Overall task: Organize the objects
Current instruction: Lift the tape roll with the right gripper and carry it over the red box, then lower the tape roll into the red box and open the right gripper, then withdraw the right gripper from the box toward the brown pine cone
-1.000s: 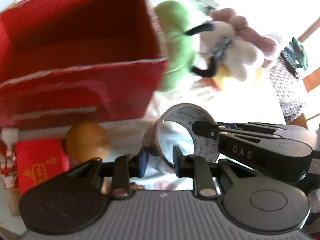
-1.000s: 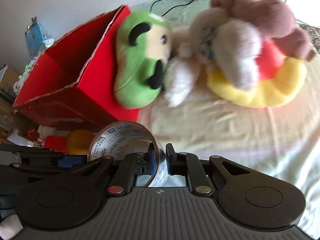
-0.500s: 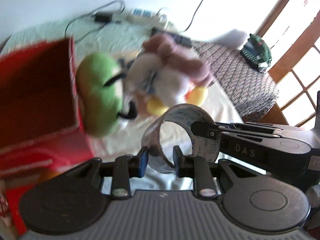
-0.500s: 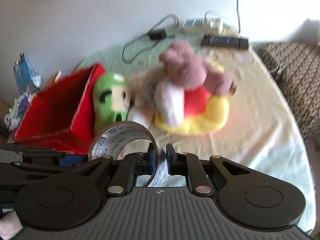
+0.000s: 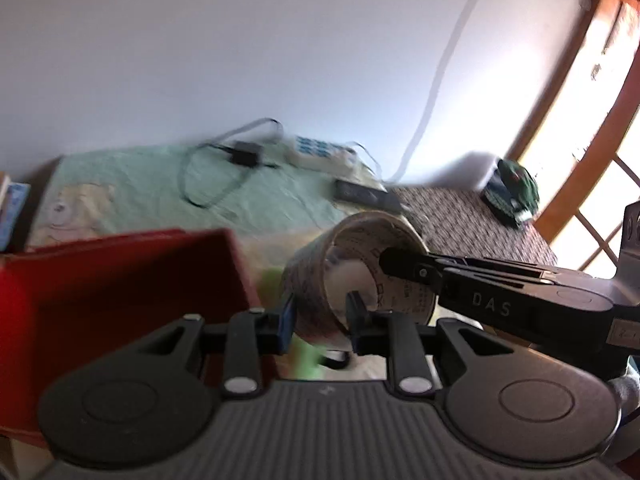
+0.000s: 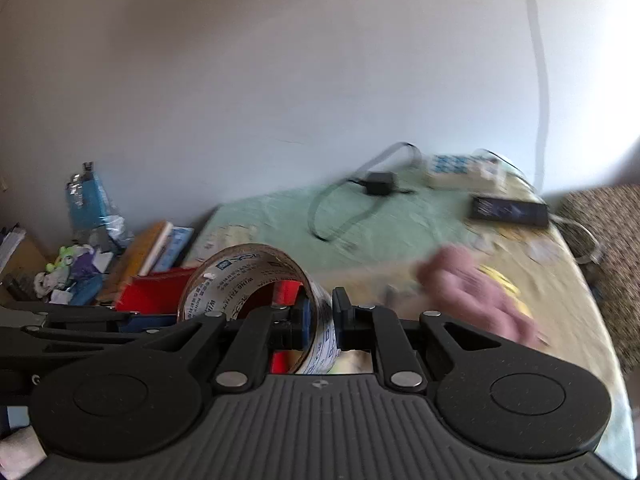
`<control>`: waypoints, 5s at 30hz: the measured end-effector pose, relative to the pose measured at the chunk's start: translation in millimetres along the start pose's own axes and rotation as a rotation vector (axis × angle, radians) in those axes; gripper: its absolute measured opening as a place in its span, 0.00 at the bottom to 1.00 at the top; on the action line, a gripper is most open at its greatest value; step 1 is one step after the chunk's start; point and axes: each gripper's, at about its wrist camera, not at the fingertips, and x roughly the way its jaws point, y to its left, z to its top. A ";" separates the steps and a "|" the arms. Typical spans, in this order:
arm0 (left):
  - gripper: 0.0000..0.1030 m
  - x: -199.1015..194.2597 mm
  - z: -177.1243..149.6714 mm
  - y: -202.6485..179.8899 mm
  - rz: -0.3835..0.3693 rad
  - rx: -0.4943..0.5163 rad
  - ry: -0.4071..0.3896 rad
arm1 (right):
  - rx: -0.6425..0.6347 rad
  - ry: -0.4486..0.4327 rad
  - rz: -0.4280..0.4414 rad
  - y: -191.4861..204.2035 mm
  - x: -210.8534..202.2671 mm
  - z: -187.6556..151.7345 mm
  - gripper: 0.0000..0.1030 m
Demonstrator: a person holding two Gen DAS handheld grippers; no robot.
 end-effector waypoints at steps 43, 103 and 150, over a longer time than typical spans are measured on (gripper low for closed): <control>0.40 49.8 -52.1 183.2 0.178 -0.098 0.170 | -0.107 0.332 -0.141 104.1 176.8 -20.7 0.31; 0.83 -39.5 -89.0 91.8 0.676 -0.076 0.056 | -0.108 0.151 -0.026 111.5 59.4 -80.0 0.47; 0.88 3.0 -161.4 -6.2 0.765 -0.055 0.254 | 0.038 0.466 0.136 5.5 32.8 -149.9 0.55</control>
